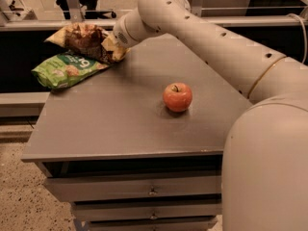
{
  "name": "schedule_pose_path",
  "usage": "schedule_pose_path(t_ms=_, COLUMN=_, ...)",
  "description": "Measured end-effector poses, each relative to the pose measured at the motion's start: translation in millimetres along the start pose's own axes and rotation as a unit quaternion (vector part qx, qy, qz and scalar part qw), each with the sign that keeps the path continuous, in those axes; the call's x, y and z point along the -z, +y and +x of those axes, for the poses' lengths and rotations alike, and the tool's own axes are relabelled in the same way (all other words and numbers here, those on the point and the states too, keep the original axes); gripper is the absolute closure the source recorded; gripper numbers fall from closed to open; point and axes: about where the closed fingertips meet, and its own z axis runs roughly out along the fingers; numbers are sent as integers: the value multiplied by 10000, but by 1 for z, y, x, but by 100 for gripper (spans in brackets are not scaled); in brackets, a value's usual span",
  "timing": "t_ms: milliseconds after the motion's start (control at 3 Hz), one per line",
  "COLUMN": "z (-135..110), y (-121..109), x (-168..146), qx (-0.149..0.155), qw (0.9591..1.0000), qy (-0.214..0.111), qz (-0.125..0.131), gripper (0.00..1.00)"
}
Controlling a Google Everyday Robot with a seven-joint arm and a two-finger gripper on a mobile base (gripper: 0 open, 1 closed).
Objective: Move brown chip bag near green rice chip bag
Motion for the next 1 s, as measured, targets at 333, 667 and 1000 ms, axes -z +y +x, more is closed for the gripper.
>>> schedule_pose_path(t_ms=333, z=4, y=7, x=-6, qx=-30, qw=10000, qy=51, qz=-30, gripper=39)
schedule_pose_path(t_ms=667, z=7, y=2, x=-5, qx=-106, qw=9999, qy=77, qz=86, gripper=15)
schedule_pose_path(t_ms=1000, z=9, y=-12, x=9, qx=-168, qw=9997, qy=-4, qz=197, gripper=0)
